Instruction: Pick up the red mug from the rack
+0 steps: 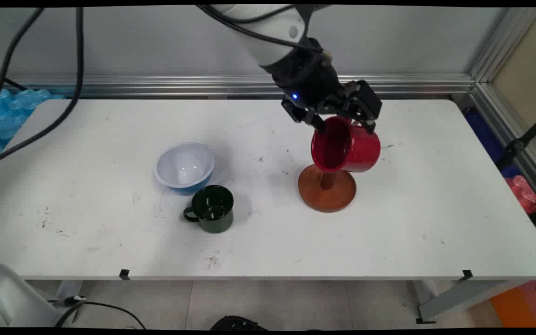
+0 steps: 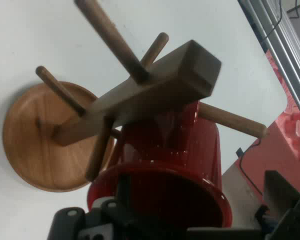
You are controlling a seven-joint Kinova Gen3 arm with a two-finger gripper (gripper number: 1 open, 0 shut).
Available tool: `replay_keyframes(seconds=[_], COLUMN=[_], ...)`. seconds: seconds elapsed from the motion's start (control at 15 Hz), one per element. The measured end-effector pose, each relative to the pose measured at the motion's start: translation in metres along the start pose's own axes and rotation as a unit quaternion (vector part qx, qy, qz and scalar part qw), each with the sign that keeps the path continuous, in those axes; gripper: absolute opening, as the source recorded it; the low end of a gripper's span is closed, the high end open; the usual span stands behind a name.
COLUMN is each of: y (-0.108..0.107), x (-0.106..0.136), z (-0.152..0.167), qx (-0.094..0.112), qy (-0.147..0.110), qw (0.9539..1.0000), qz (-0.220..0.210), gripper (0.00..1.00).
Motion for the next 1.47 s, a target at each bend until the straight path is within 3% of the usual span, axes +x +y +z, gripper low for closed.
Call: replay_keyframes(seconds=[0.53,0.93,1.13,1.47], y=[-0.025,-0.058,-0.076,-0.107], x=[0.014,0.033,0.044,0.063], z=[-0.047,-0.09,-0.108,-0.134], qx=[-0.011,-0.014,-0.015,-0.018], qy=[0.018,0.037,0.053,0.081], qw=[0.9987,0.9941,0.9892,0.9747], qz=[0.047,0.101,0.136,0.208], gripper=[1.0,1.0,1.0,1.0])
